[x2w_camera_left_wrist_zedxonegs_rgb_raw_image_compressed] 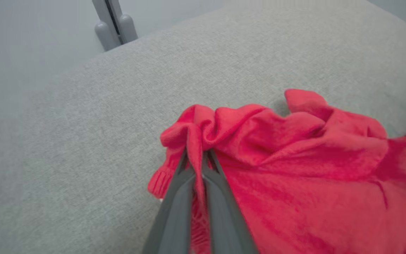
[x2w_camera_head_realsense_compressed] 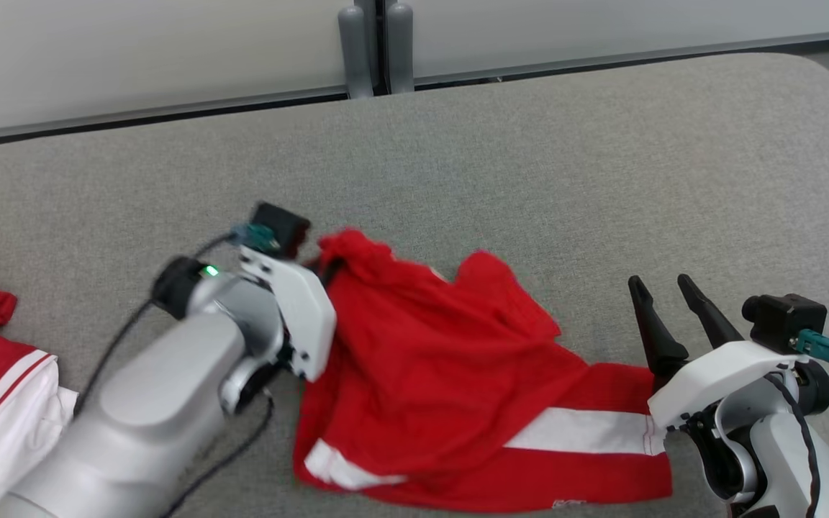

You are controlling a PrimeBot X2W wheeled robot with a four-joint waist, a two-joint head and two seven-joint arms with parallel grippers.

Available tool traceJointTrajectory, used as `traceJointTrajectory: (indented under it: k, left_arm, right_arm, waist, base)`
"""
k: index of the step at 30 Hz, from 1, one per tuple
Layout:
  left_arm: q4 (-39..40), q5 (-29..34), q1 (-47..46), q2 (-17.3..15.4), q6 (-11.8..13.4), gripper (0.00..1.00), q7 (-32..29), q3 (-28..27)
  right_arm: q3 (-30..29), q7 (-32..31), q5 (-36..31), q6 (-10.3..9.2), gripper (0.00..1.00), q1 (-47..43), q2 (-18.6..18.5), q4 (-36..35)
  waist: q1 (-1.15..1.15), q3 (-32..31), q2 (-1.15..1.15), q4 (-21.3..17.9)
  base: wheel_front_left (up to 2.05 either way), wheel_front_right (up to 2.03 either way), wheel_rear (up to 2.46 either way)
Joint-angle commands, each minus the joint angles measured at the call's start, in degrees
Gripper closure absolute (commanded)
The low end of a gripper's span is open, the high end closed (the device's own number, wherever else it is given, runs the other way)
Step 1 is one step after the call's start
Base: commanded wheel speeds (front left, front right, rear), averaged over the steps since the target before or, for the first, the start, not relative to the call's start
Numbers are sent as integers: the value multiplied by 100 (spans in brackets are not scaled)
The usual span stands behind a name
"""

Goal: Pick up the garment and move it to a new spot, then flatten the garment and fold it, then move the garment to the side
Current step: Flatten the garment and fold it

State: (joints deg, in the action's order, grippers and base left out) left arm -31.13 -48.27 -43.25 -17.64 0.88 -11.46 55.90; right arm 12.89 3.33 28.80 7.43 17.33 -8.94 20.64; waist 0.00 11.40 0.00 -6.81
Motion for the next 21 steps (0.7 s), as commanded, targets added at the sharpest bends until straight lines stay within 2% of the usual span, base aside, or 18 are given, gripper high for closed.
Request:
traceJointTrajectory:
  k: [1,8,9,10,12,13,18,21]
  left_arm:
    - [-137,80,-204,-80,80,100,109,-96]
    - [-1295,-110,-575,9,31,100,408,-419]
    - [-1423,-131,-589,21,20,94,494,-459]
    - [-1423,-131,-589,21,20,94,494,-459]
    - [-1630,-186,-559,99,-72,21,642,-485]
    - [-1709,-207,-526,154,-136,0,743,-505]
    - [-1942,-189,-284,203,-334,0,1255,-495]
    - [-1857,-216,-89,105,-364,0,1600,-557]
  right_arm:
    - [-10,8,6,11,0,79,-38,-35]
    - [69,34,-6,11,0,215,-16,-16]
    - [70,40,-5,11,0,216,-19,-5]
    - [70,40,-5,11,0,216,-19,-5]
    - [54,67,-4,11,0,190,-31,31]
    - [57,75,-8,11,0,172,-29,50]
    - [123,99,46,11,0,80,-12,131]
    - [112,133,58,11,0,-5,-30,174]
  waist:
    - [0,83,0,1]
    - [0,238,0,-65]
    - [0,229,0,-62]
    - [0,229,0,-62]
    - [0,170,0,-32]
    - [0,126,0,-12]
    - [0,-190,0,109]
    - [0,-394,0,217]
  base:
    - [0,0,0]
    - [0,0,0]
    - [0,0,0]
    - [0,0,0]
    - [0,0,0]
    - [0,0,0]
    - [0,0,0]
    - [0,0,0]
